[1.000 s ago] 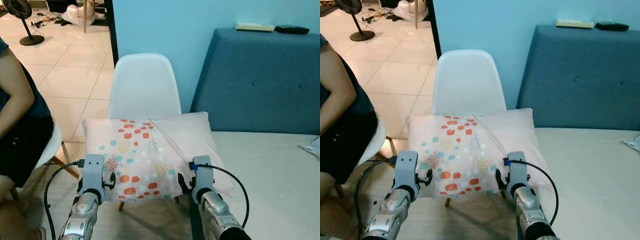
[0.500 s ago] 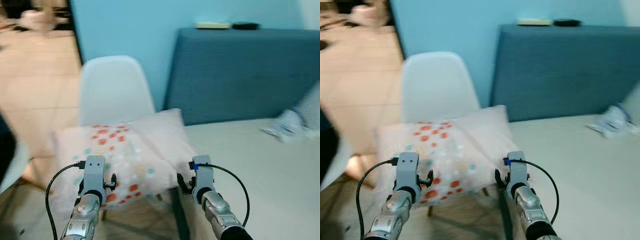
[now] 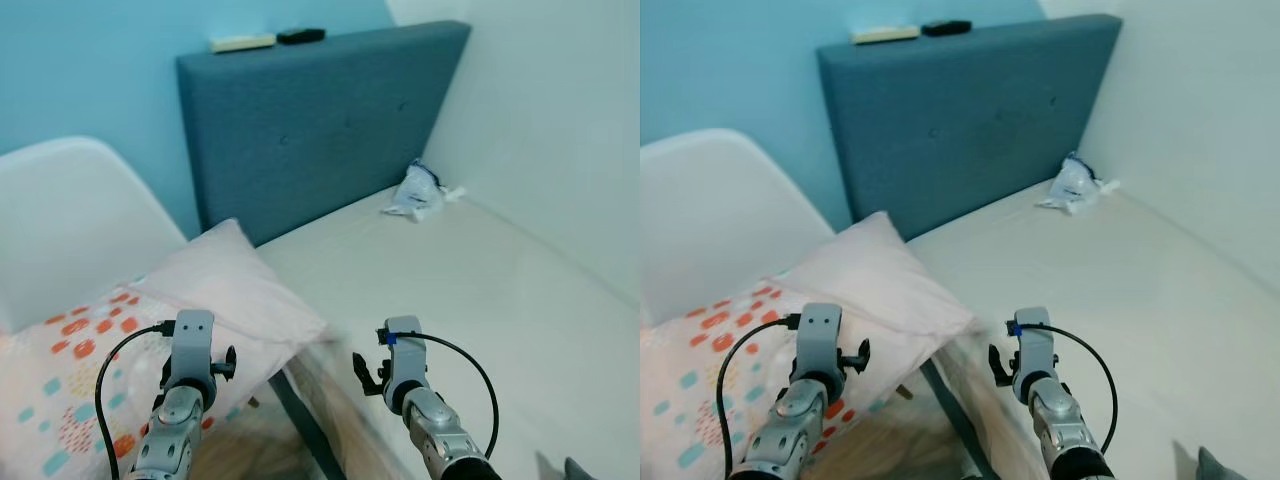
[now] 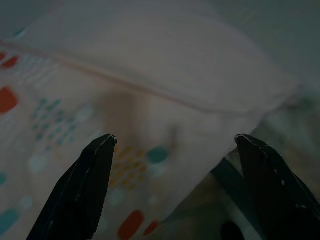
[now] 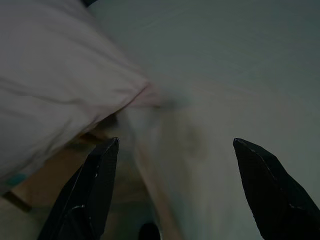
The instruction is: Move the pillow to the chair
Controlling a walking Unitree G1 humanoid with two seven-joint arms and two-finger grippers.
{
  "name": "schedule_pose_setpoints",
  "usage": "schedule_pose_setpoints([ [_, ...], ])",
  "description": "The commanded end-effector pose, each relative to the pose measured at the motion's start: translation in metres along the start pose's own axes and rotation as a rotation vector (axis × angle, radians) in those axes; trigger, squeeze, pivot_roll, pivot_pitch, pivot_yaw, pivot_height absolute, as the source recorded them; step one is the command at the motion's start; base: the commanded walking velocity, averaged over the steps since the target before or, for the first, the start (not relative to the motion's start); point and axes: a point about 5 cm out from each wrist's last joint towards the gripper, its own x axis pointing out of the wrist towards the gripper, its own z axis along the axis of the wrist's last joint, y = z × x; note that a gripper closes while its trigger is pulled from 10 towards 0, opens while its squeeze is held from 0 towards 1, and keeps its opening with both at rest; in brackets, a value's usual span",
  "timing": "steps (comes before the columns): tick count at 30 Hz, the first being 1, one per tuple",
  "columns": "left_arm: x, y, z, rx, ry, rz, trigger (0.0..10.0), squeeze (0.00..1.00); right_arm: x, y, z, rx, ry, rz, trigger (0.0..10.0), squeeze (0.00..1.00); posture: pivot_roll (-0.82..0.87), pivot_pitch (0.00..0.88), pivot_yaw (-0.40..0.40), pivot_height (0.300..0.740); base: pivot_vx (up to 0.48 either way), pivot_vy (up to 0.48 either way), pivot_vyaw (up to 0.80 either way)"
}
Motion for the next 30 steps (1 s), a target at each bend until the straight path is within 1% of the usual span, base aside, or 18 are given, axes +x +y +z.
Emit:
schedule_pose_setpoints([
  [1, -0.002, -0.003, -0.006, 0.009, 0.020, -0.003, 10.0, 0.00, -0.001, -0.003, -0.001, 0.014, 0.010, -0.008, 10.0, 0.00, -0.04, 0.066, -0.074, 0.740, 0.000, 0.000, -0.80],
  [9, -0.002, -0.004, -0.006, 0.006, 0.011, -0.003, 10.0, 0.00, -0.001, -0.003, 0.000, 0.022, 0.016, 0.001, 10.0, 0.00, -0.04, 0.068, -0.081, 0.740, 0.000, 0.000, -0.80],
  [18, 0.000, -0.008, 0.000, 0.029, -0.018, -0.040, 10.0, 0.00, -0.001, -0.006, -0.002, 0.040, 0.032, -0.009, 10.0, 0.00, -0.05, 0.071, -0.074, 0.740, 0.000, 0.000, -0.80],
  [22, 0.001, -0.009, 0.003, 0.054, -0.036, -0.065, 10.0, 0.00, -0.001, -0.006, -0.003, 0.043, 0.035, -0.017, 10.0, 0.00, -0.05, 0.069, -0.064, 0.740, 0.000, 0.000, -0.80],
  [25, 0.001, -0.009, 0.004, 0.067, -0.039, -0.078, 10.0, 0.00, -0.002, -0.006, -0.004, 0.046, 0.036, -0.025, 10.0, 0.00, -0.05, 0.072, -0.061, 0.740, 0.000, 0.000, -0.80],
  [30, 0.003, -0.005, 0.005, 0.063, -0.038, -0.071, 10.0, 0.00, -0.002, -0.007, -0.004, 0.040, 0.039, -0.033, 10.0, 0.00, -0.05, 0.072, -0.060, 0.740, 0.000, 0.000, -0.80],
])
